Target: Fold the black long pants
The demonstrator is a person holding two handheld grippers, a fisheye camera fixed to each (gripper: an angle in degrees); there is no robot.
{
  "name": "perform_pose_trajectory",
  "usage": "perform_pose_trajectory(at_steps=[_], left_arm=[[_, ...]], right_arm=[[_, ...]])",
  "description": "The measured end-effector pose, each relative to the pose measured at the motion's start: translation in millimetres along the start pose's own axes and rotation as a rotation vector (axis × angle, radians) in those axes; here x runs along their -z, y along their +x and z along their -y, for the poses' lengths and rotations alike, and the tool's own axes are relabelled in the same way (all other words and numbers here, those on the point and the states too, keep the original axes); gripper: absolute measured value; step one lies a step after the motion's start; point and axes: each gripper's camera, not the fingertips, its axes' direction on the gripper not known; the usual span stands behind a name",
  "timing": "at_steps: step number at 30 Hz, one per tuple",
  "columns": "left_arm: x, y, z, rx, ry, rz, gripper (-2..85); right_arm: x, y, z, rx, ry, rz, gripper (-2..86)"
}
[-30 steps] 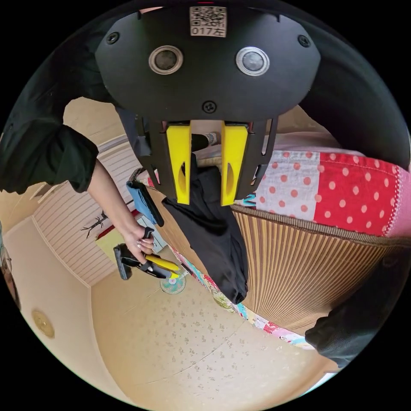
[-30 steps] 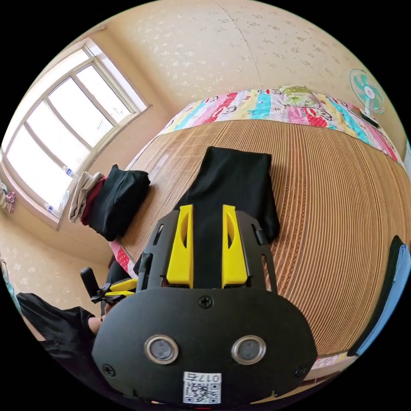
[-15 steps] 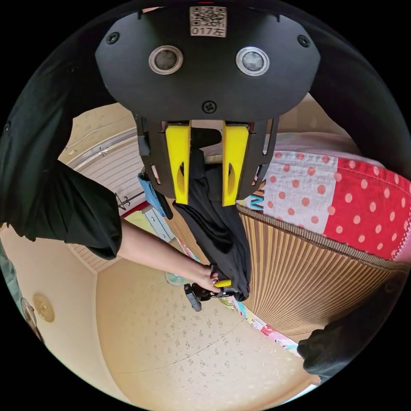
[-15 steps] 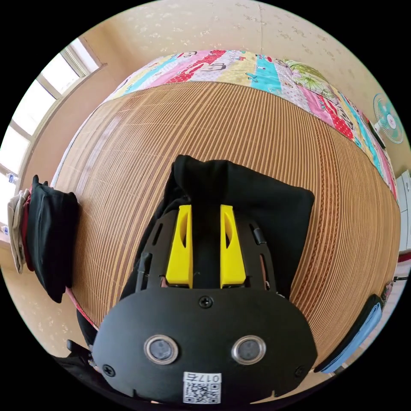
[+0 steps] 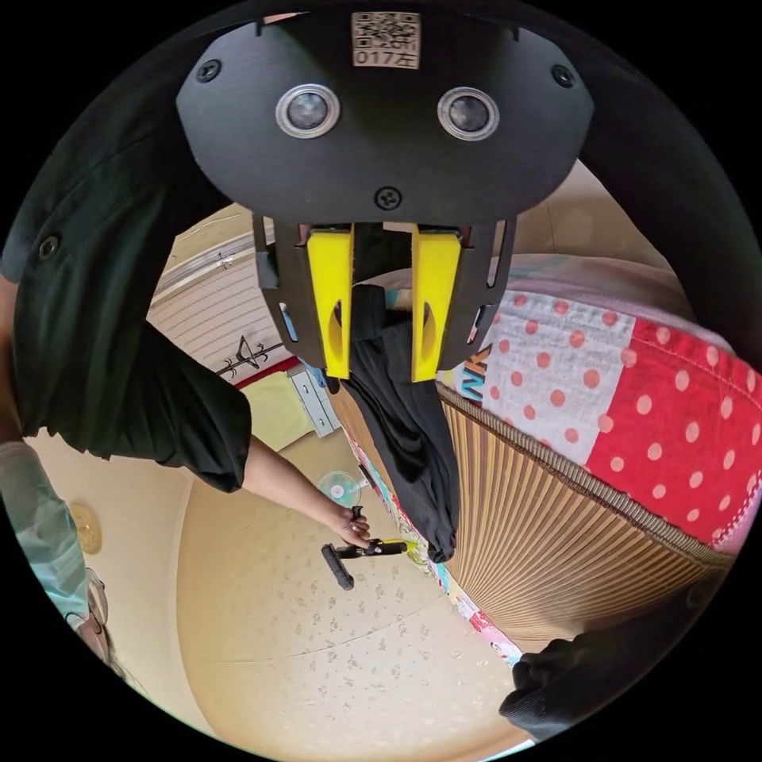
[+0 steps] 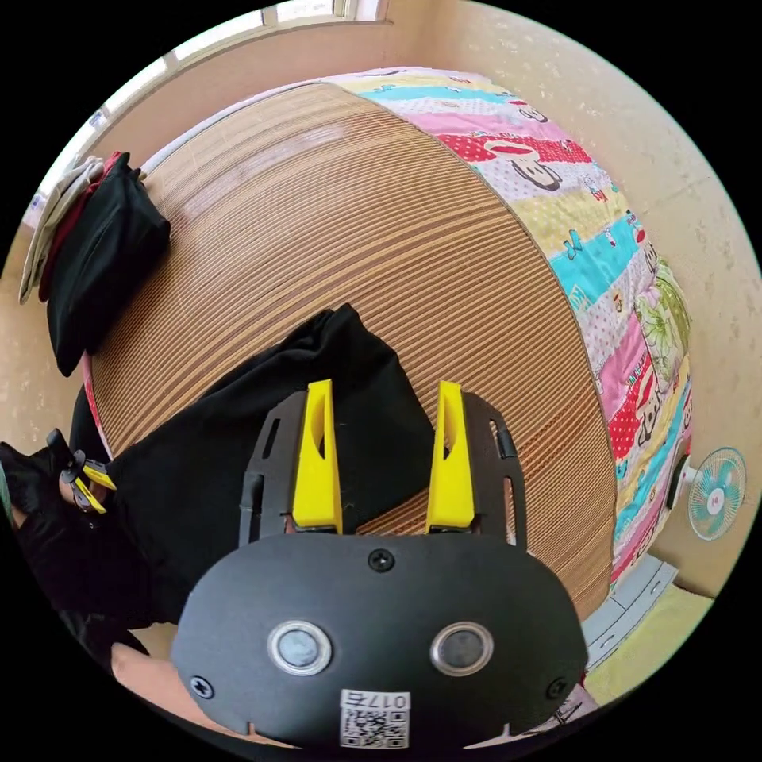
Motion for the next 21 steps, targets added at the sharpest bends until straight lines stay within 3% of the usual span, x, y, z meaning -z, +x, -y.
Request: perform_pose_trajectory(at_steps=[5,10,13,18,21], left_arm=[[1.4,1.8,-2.1,-0.009,0.002,0.01,11.4],[2.3,-2.2,-6.1,-0.002,0.009,0.006,10.2],[3.6,-2.4,-6.5,-0.003,0.002,0.006,10.1],[9.7,8.3,-4.7,-0.049,0.015,0.038,10.7],[14.6,11.2,-4.9,-0.057,0.033,0.028,10.8]], right_arm=[[-33.5,26.2,28.0,0.026,-0.112,0.093,15.5],[-86.4,-7.0,61.0,0.156,-0.34,-0.07,12.2],[-102.8,-21.4,67.9,0.181,-0.374,-0.064,7.8],[-90.9,-58.1,61.0,0.288,-0.457,-0.168,4.1],[-52.7,-85.6,42.1,0.314,-0.41,-0.219,3.5]])
